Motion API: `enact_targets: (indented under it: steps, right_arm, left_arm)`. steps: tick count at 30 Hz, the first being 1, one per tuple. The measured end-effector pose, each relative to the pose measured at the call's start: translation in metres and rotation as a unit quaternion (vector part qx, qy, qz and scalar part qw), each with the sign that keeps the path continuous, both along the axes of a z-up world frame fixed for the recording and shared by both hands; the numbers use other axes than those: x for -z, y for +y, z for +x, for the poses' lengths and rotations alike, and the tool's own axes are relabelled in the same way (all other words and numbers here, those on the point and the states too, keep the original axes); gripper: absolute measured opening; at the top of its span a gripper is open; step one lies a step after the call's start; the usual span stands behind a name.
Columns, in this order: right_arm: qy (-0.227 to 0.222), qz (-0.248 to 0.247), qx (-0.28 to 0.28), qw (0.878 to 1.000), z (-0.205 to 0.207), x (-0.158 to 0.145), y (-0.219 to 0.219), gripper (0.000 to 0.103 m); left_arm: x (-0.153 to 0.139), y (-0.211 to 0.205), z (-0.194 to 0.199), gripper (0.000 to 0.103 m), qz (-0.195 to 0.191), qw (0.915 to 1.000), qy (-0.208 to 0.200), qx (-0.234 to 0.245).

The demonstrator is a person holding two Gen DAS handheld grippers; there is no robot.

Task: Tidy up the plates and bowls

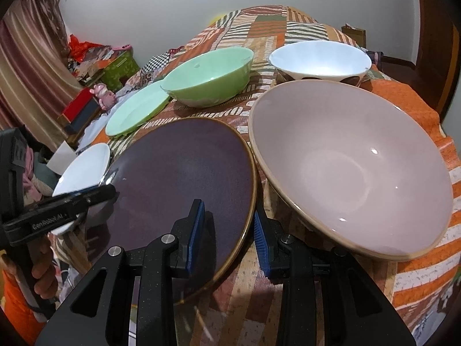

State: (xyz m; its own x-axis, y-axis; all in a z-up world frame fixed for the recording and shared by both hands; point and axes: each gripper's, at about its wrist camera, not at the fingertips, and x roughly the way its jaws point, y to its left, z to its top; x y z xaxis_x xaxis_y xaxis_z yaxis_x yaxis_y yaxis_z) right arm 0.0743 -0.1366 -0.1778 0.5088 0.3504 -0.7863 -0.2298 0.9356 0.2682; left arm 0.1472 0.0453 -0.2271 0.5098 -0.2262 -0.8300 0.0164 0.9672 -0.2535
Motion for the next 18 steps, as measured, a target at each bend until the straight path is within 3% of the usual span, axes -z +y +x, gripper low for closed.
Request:
enact_targets:
  steps: [8, 12, 15, 18]
  right_arm:
    - [-0.013, -0.020, -0.004, 1.000, -0.014, -0.011, 0.000, 0.030]
    - [-0.022, -0.016, -0.008, 1.000, -0.019, -0.019, 0.002, 0.031]
    - [-0.034, -0.016, -0.016, 0.999, -0.022, -0.027, 0.008, 0.031]
    - [-0.047, -0.014, -0.025, 0.998, -0.023, -0.037, 0.016, 0.033]
  left_arm:
    - [-0.023, 0.004, -0.021, 0.029, 0.018, 0.9993, -0.031, -0.007]
    - [-0.038, 0.006, -0.033, 0.040, 0.033, 0.9979, -0.054, -0.016]
    - [-0.051, 0.009, -0.044, 0.042, 0.044, 0.9960, -0.074, -0.021]
    - [-0.063, 0.015, -0.053, 0.054, 0.053, 0.9939, -0.093, -0.029]
